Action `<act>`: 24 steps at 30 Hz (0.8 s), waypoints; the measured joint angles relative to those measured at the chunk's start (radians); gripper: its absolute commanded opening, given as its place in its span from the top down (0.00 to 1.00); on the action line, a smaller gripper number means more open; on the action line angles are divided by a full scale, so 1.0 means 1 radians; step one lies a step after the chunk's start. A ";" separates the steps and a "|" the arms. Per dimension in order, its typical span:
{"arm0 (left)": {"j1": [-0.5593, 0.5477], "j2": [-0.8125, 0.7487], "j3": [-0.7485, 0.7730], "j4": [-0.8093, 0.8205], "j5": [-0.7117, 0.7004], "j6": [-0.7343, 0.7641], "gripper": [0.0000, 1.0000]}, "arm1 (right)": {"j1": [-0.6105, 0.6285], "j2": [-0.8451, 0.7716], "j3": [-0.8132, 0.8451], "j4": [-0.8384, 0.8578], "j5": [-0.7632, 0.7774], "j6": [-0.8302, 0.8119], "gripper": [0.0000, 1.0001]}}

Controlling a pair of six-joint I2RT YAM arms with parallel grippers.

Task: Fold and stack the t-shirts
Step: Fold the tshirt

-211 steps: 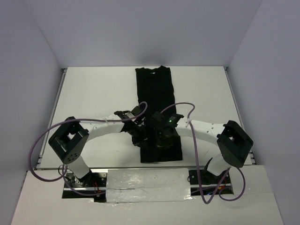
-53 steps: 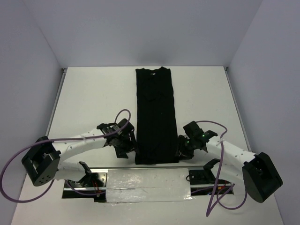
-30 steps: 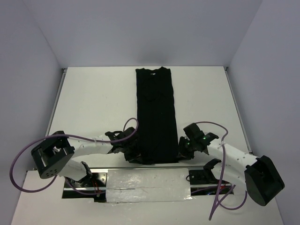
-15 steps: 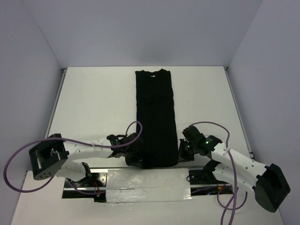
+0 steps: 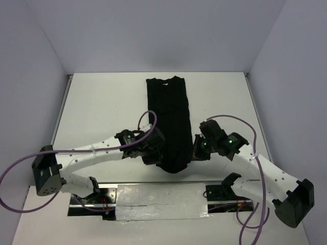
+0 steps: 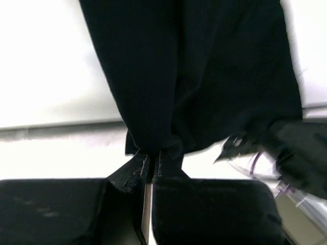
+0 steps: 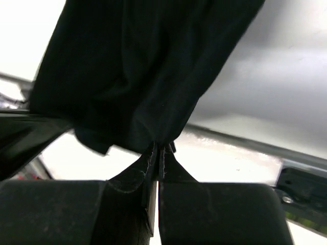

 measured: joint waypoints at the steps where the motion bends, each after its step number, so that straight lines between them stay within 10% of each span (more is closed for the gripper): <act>1: 0.019 0.011 0.024 -0.007 -0.007 0.013 1.00 | -0.014 0.029 0.023 -0.008 0.011 -0.012 0.98; 24: 0.372 0.395 0.351 -0.021 0.006 0.363 1.00 | -0.259 0.550 0.362 0.030 0.052 -0.276 0.96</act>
